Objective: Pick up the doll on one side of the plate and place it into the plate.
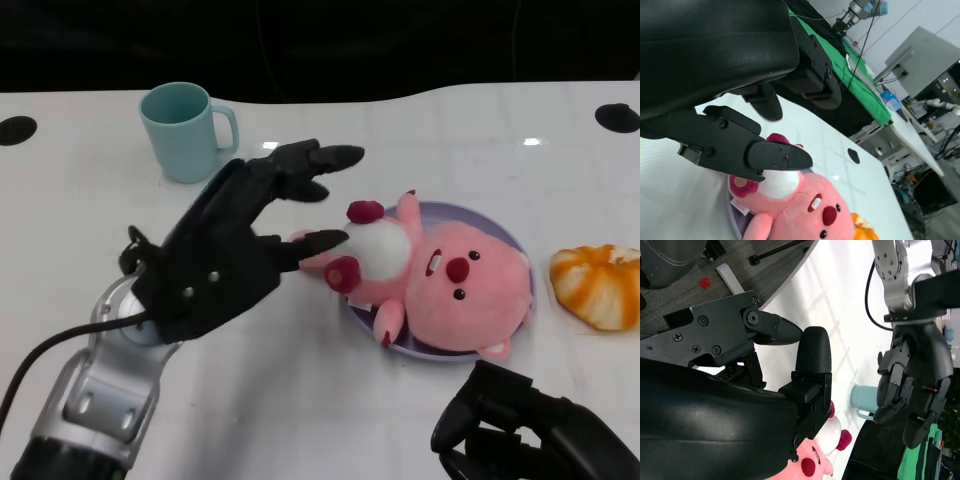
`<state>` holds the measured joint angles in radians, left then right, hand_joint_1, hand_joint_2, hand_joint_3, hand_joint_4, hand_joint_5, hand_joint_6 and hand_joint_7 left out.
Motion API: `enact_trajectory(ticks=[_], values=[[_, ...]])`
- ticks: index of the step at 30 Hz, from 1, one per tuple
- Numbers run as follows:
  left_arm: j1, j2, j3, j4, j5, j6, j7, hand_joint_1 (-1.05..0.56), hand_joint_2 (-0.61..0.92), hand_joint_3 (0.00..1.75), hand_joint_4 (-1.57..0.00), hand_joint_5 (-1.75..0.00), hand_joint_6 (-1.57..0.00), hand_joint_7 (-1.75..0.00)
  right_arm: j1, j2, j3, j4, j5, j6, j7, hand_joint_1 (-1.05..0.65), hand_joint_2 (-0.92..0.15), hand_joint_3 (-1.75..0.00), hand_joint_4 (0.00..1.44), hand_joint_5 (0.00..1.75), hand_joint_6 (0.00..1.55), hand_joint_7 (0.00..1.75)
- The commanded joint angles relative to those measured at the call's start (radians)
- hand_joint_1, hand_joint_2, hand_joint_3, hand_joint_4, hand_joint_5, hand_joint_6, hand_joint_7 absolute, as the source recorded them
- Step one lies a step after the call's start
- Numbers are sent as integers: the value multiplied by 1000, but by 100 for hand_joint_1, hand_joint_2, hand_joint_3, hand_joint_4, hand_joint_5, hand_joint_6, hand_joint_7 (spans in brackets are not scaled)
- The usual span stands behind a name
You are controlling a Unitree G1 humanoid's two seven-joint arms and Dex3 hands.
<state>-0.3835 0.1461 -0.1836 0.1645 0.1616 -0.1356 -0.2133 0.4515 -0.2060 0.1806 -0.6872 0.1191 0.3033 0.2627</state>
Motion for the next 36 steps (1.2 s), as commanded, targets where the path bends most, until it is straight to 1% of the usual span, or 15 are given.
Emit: enact_trajectory(ticks=[1,2,3,5,6,8,12,17,19,22,25,30,33,36], values=[[60,16,47,-59,-69,-5,-28,-8,50,98,-64,-109,-81,-49,2,-11,-14,1,8,-7,3,-24,-86,-63,65,175,45,166],[76,14,59,-75,-91,1,-34,-5,47,108,-67,-114,-85,-55,2,-10,-13,-1,8,-3,2,-24,-86,-63,65,175,45,166],[99,11,72,-95,-118,7,-41,-3,45,113,-69,-116,-86,-58,2,-10,-13,-1,6,-3,1,-24,-86,-63,65,175,45,166],[138,9,90,-135,-157,22,-49,2,41,127,-76,-124,-90,-72,1,-10,-13,1,4,-6,1,-24,-86,-63,65,175,45,166],[161,9,97,-165,-171,43,-48,2,41,130,-78,-127,-91,-77,0,-11,-14,4,4,-10,2,-24,-86,-63,65,175,45,167],[199,10,108,-219,-191,87,-46,1,40,133,-83,-138,-92,-91,-1,-14,-15,7,2,-15,5,-24,-86,-62,65,175,45,166],[277,2,132,-318,-248,175,-48,-2,40,137,-88,-157,-90,-118,-4,-14,-16,11,3,-18,8,-23,-86,-62,65,175,45,166],[383,5,129,-472,-306,338,-39,-6,41,144,-88,-173,-85,-142,-10,-13,-16,11,0,-13,6,-24,-86,-62,65,175,46,166],[422,2,122,-533,-310,407,-25,-6,40,146,-91,-174,-85,-147,-12,-13,-17,11,1,-11,7,-24,-86,-62,65,175,46,166],[467,-24,113,-608,-308,512,16,-4,37,152,-94,-175,-86,-155,-14,-13,-19,14,4,-9,9,-24,-86,-62,65,175,46,166],[503,-51,102,-662,-304,584,53,-2,34,157,-96,-175,-84,-163,-15,-14,-20,14,1,-11,7,-24,-86,-61,65,175,45,166],[550,-73,106,-728,-321,669,72,-2,35,157,-96,-175,-83,-170,-14,-11,-25,10,8,-6,8,-25,-86,-61,65,175,46,166],[581,-61,105,-762,-336,691,57,-3,38,153,-95,-175,-79,-174,-12,-16,-27,13,3,-18,11,-25,-87,-60,65,175,45,164],[610,-49,99,-792,-346,720,52,-4,40,150,-95,-175,-78,-174,-9,-15,-33,18,8,-26,14,-26,-88,-58,65,175,46,163]])
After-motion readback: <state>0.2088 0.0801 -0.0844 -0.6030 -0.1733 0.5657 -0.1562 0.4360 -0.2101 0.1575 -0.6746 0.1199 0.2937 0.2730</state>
